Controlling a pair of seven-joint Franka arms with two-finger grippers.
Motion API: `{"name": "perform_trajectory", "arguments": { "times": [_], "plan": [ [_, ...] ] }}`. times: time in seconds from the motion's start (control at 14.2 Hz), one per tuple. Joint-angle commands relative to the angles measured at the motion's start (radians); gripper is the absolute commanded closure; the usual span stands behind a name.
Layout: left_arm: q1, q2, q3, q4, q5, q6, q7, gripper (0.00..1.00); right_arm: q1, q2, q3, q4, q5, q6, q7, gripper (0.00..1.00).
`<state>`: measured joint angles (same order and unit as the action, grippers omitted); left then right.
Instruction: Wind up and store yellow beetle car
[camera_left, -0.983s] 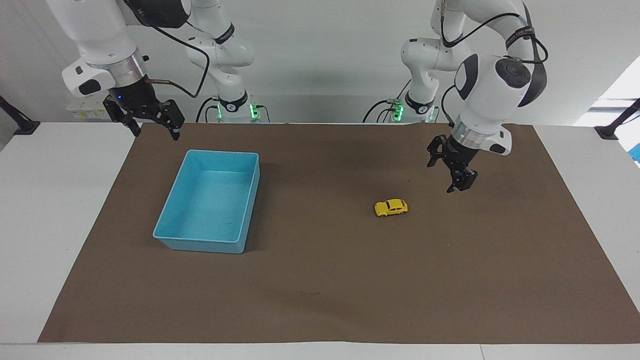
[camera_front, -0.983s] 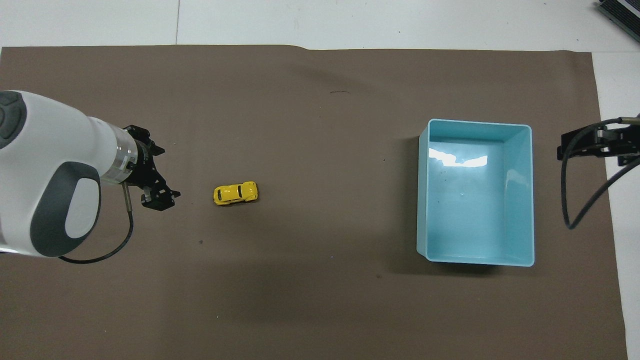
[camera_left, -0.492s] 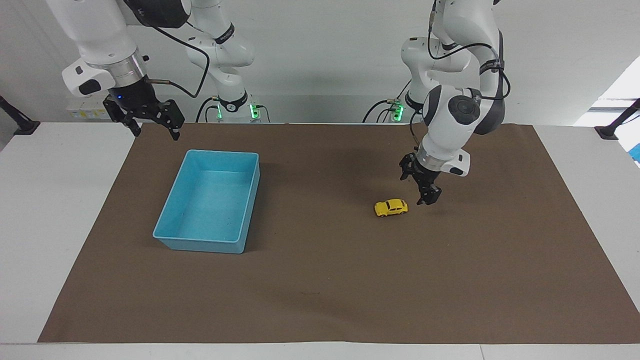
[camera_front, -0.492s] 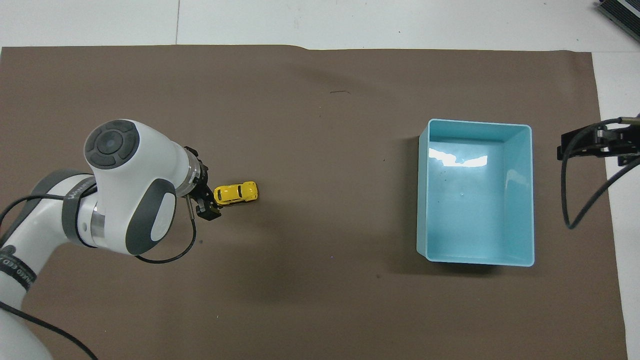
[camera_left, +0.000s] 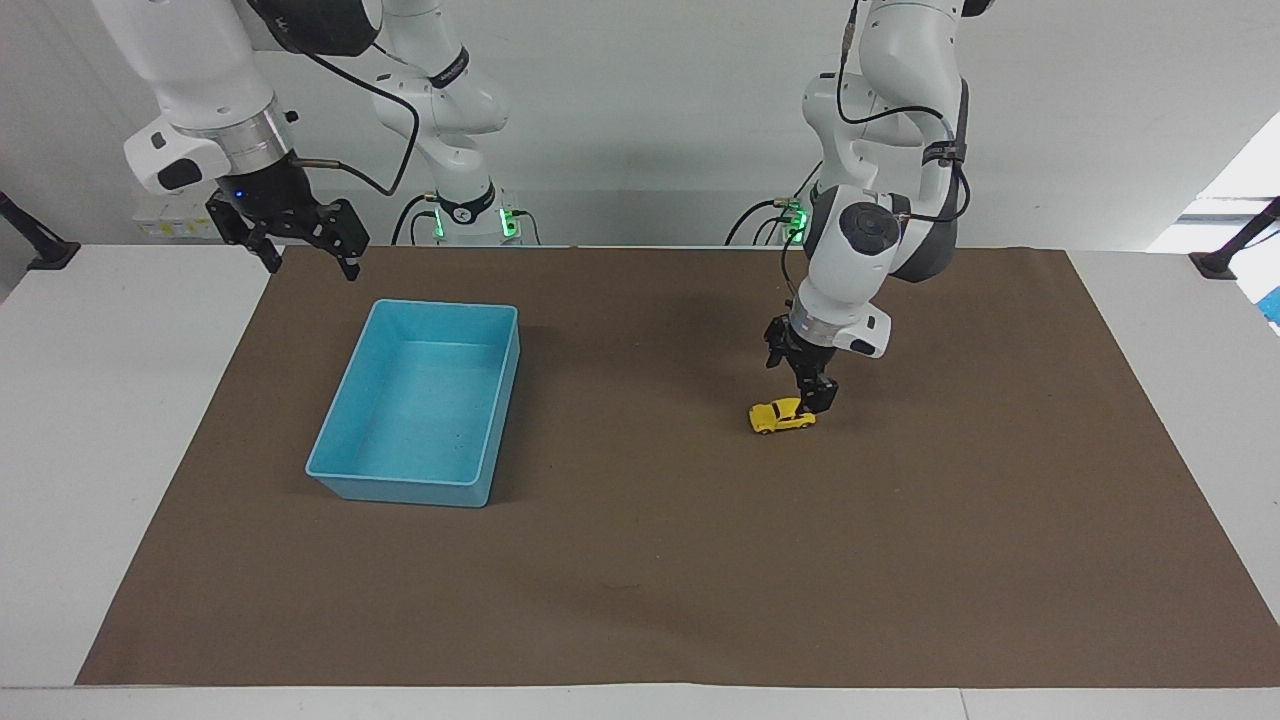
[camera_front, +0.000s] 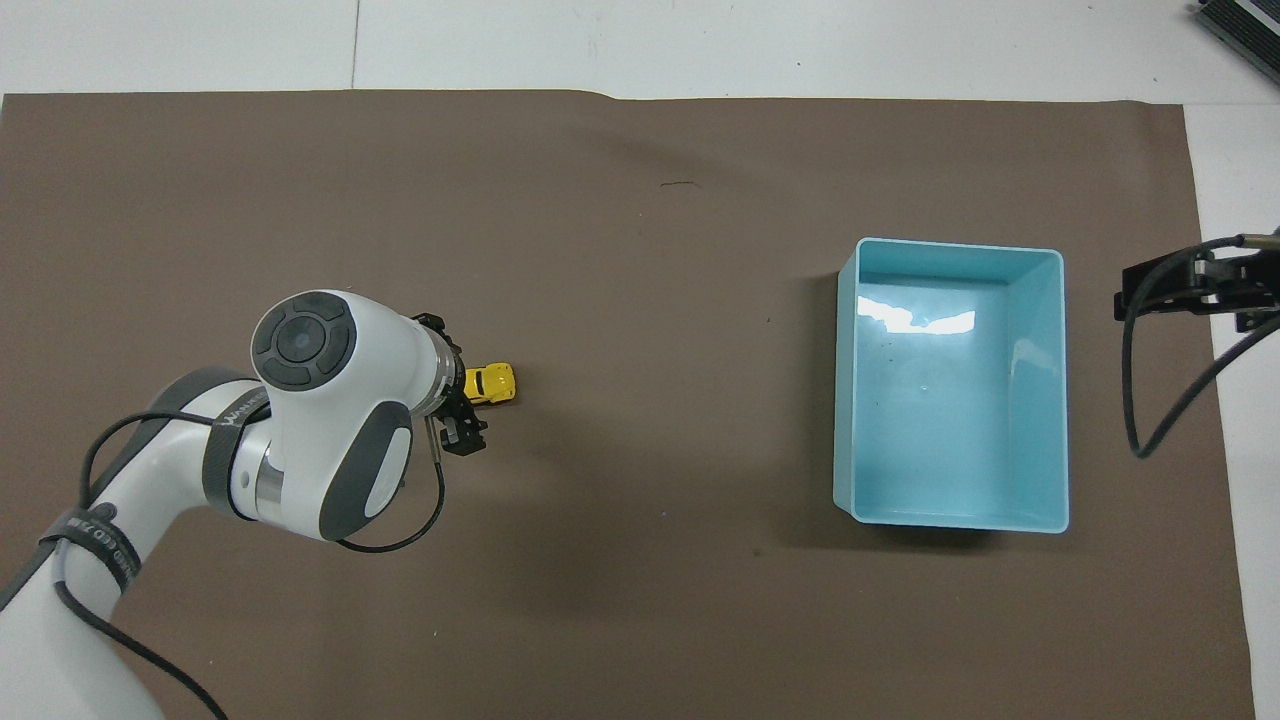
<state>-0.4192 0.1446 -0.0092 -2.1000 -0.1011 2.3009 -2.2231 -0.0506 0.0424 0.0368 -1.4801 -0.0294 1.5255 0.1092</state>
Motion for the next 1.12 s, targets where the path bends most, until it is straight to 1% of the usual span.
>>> {"name": "perform_trajectory", "arguments": {
  "times": [0.0, 0.56, 0.77, 0.98, 1.05],
  "plan": [
    [-0.018, 0.015, 0.023, -0.038, -0.006, 0.034, 0.06, 0.0, -0.008, -0.012, 0.009, -0.017, -0.006, 0.015, -0.006, 0.0],
    [0.011, 0.049, 0.029, -0.025, 0.009, 0.121, 0.071, 0.0, -0.008, -0.012, 0.009, -0.017, -0.006, 0.015, -0.006, 0.0],
    [0.01, 0.098, 0.029, -0.003, 0.023, 0.13, 0.074, 0.0, -0.008, -0.012, 0.009, -0.017, -0.006, 0.015, -0.006, 0.0],
    [0.004, 0.099, 0.028, -0.006, 0.023, 0.147, 0.082, 0.0, -0.008, -0.012, 0.009, -0.017, -0.006, 0.015, -0.006, 0.0],
    [0.0, 0.096, 0.026, -0.014, 0.023, 0.15, 0.118, 0.29, -0.008, -0.012, 0.009, -0.017, -0.006, 0.015, -0.006, 0.0]
  ]
}}
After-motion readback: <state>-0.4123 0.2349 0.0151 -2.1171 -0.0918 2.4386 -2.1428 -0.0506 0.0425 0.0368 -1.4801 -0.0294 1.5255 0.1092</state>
